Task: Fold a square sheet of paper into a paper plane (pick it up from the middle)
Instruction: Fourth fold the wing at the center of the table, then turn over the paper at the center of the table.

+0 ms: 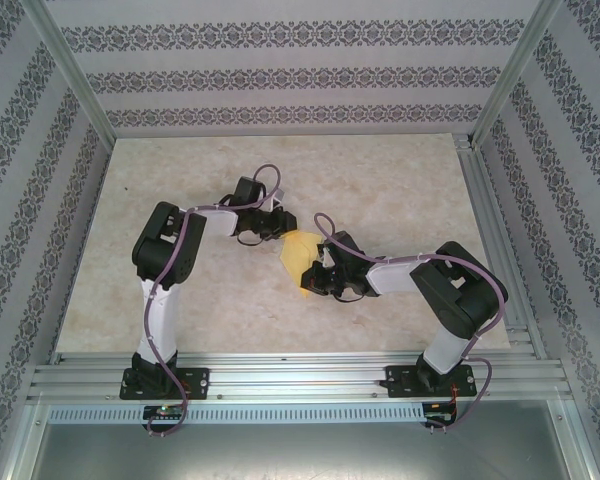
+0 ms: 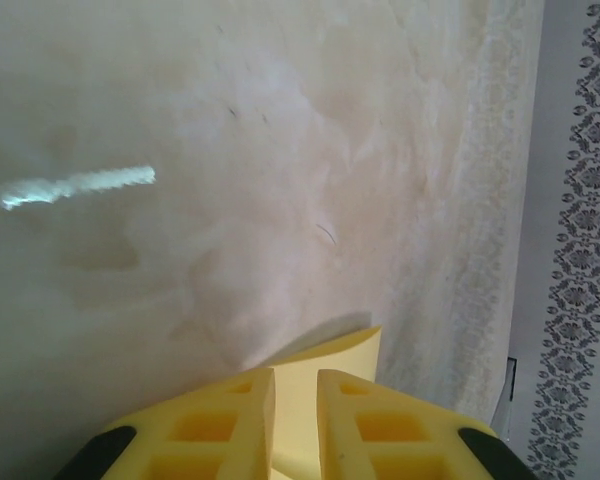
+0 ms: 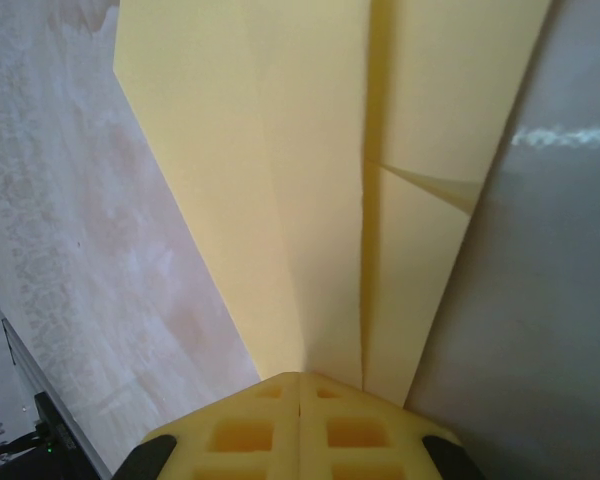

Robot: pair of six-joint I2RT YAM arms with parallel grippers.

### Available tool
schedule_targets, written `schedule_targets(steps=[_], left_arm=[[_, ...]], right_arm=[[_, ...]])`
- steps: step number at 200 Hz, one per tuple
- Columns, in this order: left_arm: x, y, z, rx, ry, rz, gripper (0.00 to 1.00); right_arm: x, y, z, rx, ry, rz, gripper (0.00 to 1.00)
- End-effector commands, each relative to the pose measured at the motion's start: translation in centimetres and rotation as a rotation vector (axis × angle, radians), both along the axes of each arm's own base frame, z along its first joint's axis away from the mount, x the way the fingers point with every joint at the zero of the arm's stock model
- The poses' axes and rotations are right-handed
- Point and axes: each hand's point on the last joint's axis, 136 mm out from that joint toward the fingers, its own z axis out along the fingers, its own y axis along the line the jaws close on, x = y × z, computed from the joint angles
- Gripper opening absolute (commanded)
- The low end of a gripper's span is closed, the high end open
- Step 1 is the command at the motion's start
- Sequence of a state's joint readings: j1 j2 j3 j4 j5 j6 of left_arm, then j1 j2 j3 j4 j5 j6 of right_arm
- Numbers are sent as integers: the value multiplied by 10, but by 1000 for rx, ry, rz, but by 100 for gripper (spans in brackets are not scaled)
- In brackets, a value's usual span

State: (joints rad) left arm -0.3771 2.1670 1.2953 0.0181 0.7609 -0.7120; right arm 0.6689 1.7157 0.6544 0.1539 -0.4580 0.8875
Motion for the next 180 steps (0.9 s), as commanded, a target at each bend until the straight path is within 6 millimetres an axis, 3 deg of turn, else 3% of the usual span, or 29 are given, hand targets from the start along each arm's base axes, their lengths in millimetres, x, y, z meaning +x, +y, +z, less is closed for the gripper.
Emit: schedule_targets(steps=[1, 22, 42, 81, 102, 136, 164, 180], left_arm=[[15, 13, -17, 71, -8, 27, 21], [19, 14, -18, 91, 7, 31, 21], [20, 14, -4, 80, -14, 32, 22], [19, 28, 50, 82, -111, 83, 26], [14, 48, 68, 102, -139, 149, 29], [3, 88, 75, 123, -123, 283, 30], [-5, 106, 78, 134, -121, 327, 30], [-10, 110, 78, 140, -119, 328, 30]], right_arm=[[-32, -37, -44, -183, 134, -5, 0], [-29, -35, -38, -180, 119, 2, 0], [-20, -27, -23, -153, 80, 20, 4], [7, -15, 42, -163, -89, 78, 20], [10, -21, 59, -310, -163, 132, 25], [14, -26, 55, -606, -224, 214, 35], [19, -21, 44, -809, -248, 274, 36], [20, -11, 39, -839, -261, 302, 34]])
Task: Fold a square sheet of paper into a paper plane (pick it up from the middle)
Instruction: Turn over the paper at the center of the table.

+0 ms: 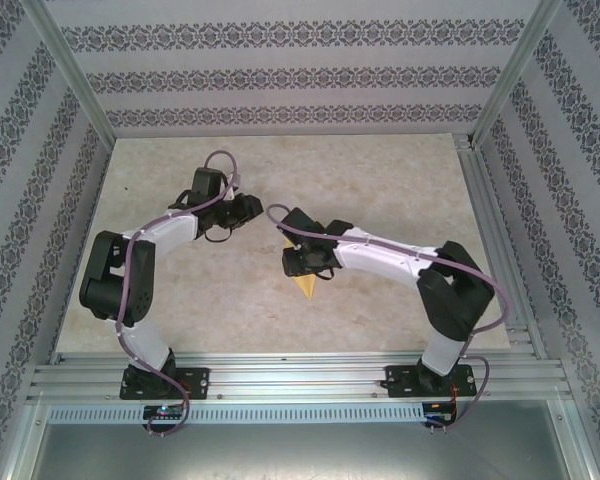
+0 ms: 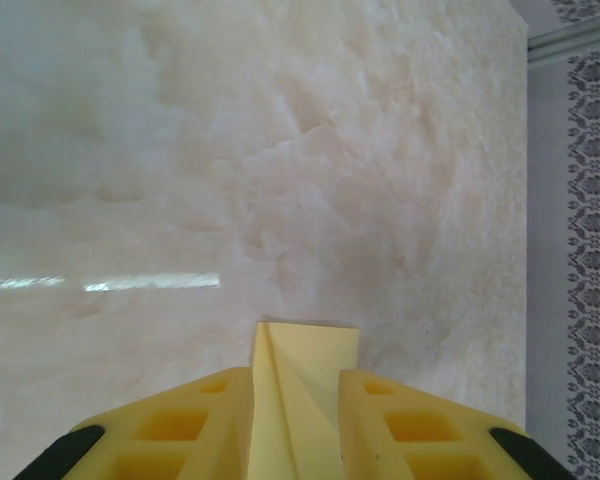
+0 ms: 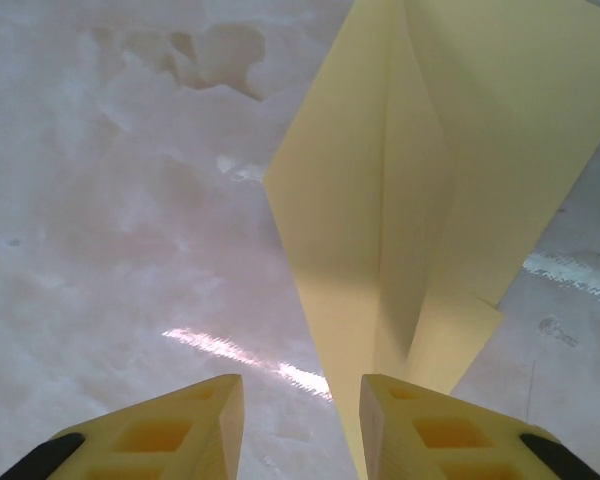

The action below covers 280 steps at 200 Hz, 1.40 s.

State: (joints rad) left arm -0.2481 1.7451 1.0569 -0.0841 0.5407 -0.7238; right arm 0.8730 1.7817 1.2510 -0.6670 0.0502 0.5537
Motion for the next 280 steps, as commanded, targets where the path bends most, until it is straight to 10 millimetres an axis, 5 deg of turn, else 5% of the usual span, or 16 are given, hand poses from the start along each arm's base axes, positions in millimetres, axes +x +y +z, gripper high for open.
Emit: schedule_targets(steps=[1, 133, 207, 280], left_arm=[[-2, 12, 2, 15, -2, 43, 30], [-10, 9, -3, 2, 19, 8, 31], [-12, 8, -3, 5, 27, -2, 32], [-13, 7, 0, 4, 25, -7, 32]], right_arm=[[-4, -26, -22, -263, -12, 36, 33], [1, -36, -54, -359, 30, 16, 27], [5, -48, -51, -424, -6, 5, 14], [15, -54, -27, -362, -71, -41, 0]])
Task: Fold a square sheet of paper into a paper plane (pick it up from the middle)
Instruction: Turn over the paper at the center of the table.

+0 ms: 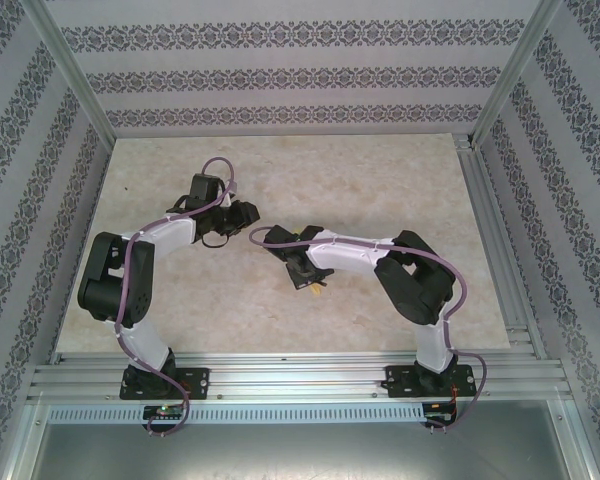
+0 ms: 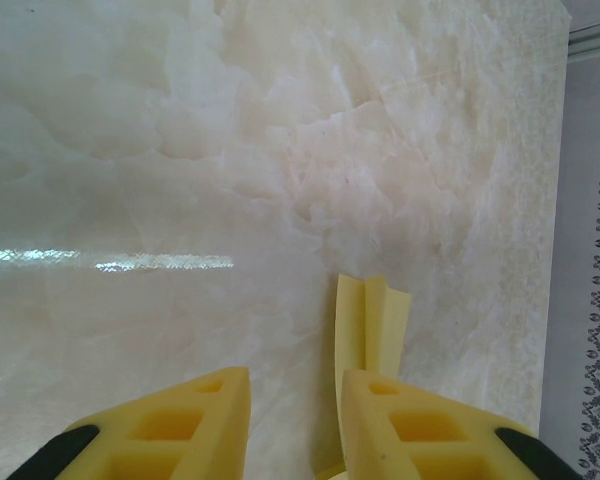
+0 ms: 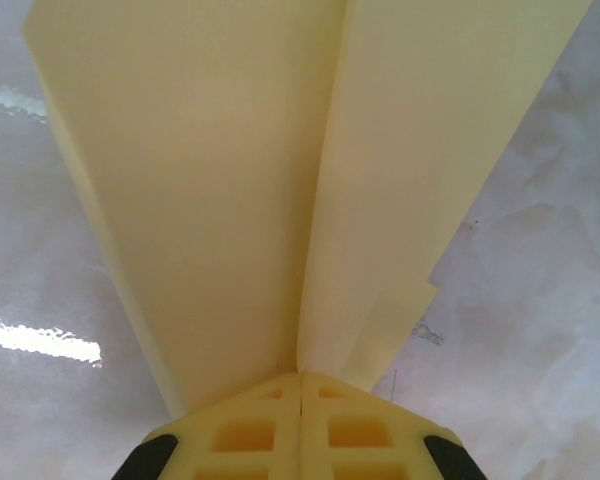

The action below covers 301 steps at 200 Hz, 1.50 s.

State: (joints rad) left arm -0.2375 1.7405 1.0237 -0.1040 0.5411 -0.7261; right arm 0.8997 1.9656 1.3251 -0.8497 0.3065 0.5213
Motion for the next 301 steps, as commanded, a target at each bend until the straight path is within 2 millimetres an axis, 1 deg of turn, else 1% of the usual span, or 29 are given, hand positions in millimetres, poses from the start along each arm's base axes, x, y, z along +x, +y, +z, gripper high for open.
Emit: schedule_targets(steps=[1, 17, 26, 44, 48, 62, 72, 73, 79, 84, 85, 89, 102, 117, 120, 142, 148, 155, 166, 188, 200, 215, 224, 233, 249, 261, 275, 285, 301], left_arm=[[-3, 0, 14, -7, -23, -18, 32], [-3, 1, 15, -7, -25, -17, 32], [-4, 0, 16, -9, -25, -18, 32], [-4, 1, 20, -10, -32, -15, 32], [-4, 1, 22, -10, -35, -14, 32], [-3, 1, 28, -15, -47, -12, 32], [-4, 2, 31, -14, -53, -6, 32], [-4, 2, 32, -15, -54, -6, 32], [-4, 2, 35, -16, -60, -3, 32], [-4, 2, 37, -17, -65, -3, 32], [-4, 2, 38, -18, -67, -3, 32], [-4, 3, 40, -18, -69, 0, 33], [-6, 2, 46, -23, -79, -2, 33], [-8, 3, 53, -31, -91, -2, 33], [-8, 2, 54, -33, -93, -3, 33], [-12, 1, 57, -46, -95, -14, 34], [-12, 1, 56, -49, -94, -16, 34], [-15, 0, 56, -53, -90, -20, 35], [-17, -1, 55, -62, -87, -26, 35], [-21, -5, 52, -78, -78, -40, 36], [-23, -7, 52, -82, -79, -50, 36], [-24, -9, 51, -84, -79, -61, 36], [-25, -12, 51, -89, -79, -70, 37], [-26, -14, 51, -92, -80, -78, 37], [-27, -21, 50, -98, -78, -97, 37], [-28, -28, 49, -102, -74, -115, 38], [-30, -37, 46, -107, -66, -142, 38], [-31, -43, 44, -106, -63, -154, 38], [-32, -51, 40, -107, -59, -171, 37]], right_arm=[[11, -8, 24, 34, -68, -31, 0], [11, -8, 32, 78, -78, -40, 0], [12, -8, 41, 114, -95, -51, 0], [12, -2, 57, 245, -106, -76, 0], [11, -2, 57, 276, -96, -81, 0], [10, 7, 67, 439, -85, -101, 0], [10, 20, 76, 619, -63, -109, 0], [8, 20, 74, 628, -51, -113, 0], [10, 28, 83, 748, -54, -121, 0], [9, 31, 85, 828, -38, -138, 0], [10, 34, 89, 867, -35, -140, 0], [9, 35, 89, 909, -28, -150, 0], [10, 43, 99, 1092, -5, -164, 1], [6, 50, 97, 1224, 73, -164, 1], [4, 49, 93, 1235, 87, -176, 1], [0, 40, 66, 1259, 132, -231, 2], [-1, 34, 58, 1263, 138, -257, 2], [1, 28, 54, 1271, 125, -283, 2], [-1, 17, 38, 1267, 144, -333, 3], [-6, 5, 19, 1246, 160, -377, 5], [-8, -1, 12, 1228, 163, -392, 7], [-7, -5, 10, 1219, 153, -398, 8], [-9, -9, 6, 1188, 159, -400, 11], [-9, -15, 3, 1152, 146, -411, 19], [-10, -22, 1, 1102, 137, -413, 19], [-11, -28, 1, 1043, 129, -409, 25], [-12, -40, 4, 966, 99, -407, 26], [-13, -47, 6, 917, 81, -403, 29], [-13, -49, 16, 908, 62, -375, 29]])
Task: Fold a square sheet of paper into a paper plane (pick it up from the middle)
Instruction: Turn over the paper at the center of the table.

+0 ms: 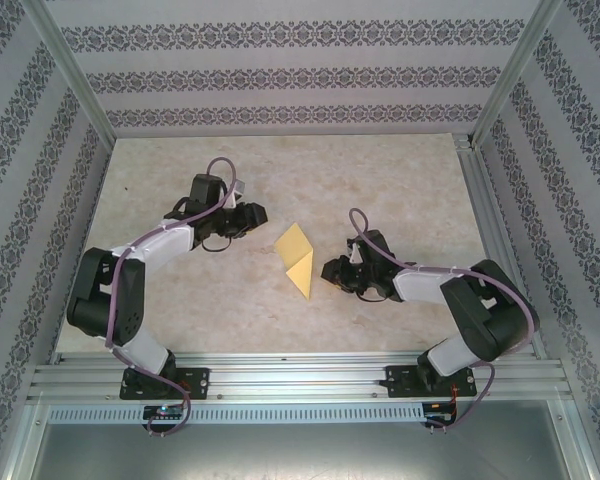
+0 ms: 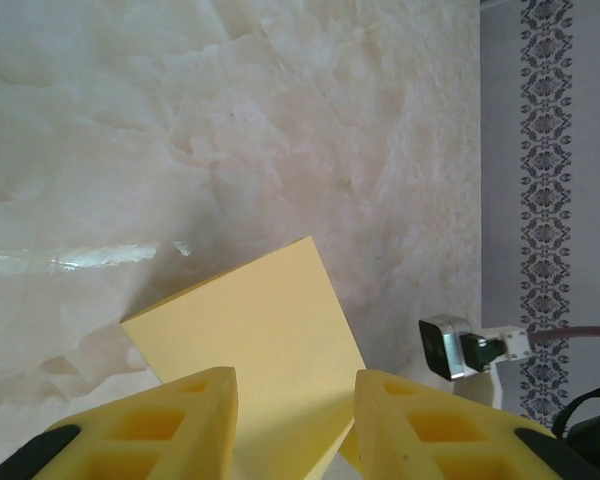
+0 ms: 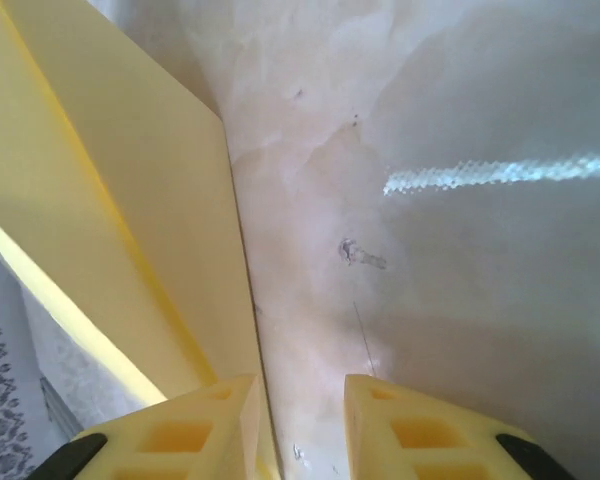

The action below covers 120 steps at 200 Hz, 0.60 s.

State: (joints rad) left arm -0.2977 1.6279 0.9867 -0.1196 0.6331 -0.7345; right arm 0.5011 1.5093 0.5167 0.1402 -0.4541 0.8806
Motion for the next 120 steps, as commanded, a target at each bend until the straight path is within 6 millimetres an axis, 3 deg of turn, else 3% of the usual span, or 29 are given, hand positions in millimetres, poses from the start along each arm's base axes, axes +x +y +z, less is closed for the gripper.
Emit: schedule_targets(steps=[1, 18, 73, 120], left_arm=[[2, -20, 5, -26, -25, -51, 37], [1, -26, -2, -26, -10, -63, 34], [-10, -53, -38, -31, 80, -118, 22], [-11, -67, -67, -32, 136, -137, 19]], right_arm=[[-1, -18, 6, -123, -38, 21, 29], [2, -14, 16, -102, -62, 31, 32], [8, 29, 58, 0, -189, 128, 40], [9, 42, 39, -57, -164, 182, 44]])
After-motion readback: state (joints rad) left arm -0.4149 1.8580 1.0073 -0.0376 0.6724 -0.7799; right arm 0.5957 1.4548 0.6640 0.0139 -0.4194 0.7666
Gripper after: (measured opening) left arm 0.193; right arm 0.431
